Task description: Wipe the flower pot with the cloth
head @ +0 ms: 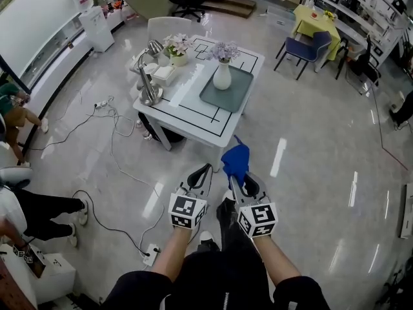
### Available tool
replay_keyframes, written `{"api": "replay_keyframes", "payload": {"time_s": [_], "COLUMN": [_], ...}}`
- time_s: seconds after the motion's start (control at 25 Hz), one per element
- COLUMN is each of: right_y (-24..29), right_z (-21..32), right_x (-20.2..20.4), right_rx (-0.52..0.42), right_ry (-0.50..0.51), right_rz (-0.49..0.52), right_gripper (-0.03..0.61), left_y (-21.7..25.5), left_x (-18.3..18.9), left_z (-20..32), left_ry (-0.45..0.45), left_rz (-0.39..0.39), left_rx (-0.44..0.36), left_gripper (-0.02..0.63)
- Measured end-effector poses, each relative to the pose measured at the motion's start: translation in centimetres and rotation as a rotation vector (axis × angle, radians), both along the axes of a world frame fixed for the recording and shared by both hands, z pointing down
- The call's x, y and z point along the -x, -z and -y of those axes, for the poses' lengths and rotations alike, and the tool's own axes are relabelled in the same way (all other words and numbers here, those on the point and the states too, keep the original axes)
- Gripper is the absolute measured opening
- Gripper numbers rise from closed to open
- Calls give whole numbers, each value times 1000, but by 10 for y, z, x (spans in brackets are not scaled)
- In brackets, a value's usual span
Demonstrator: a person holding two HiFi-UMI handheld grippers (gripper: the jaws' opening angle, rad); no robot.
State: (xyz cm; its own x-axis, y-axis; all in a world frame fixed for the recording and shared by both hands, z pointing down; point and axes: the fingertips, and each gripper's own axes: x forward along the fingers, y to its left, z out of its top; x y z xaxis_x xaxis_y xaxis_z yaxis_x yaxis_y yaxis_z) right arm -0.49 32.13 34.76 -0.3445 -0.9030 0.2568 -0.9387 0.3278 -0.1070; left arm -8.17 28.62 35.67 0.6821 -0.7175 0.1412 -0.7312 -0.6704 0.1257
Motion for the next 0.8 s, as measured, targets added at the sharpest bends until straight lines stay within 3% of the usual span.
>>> {"api": "replay_keyframes", "payload": {"time_s": [0.8], "right_y": [-30], "right_z": [291], "right_x": [-88], "right_rx": [69], "right_ry": [70], "right_rz": [44], "right_gripper": [98], "left_y": [-20], "left_x": [-81], "left_z": [288], "left_ry": [52], "left_rz": [57], "left_rx": [51], "left_gripper": [15]}}
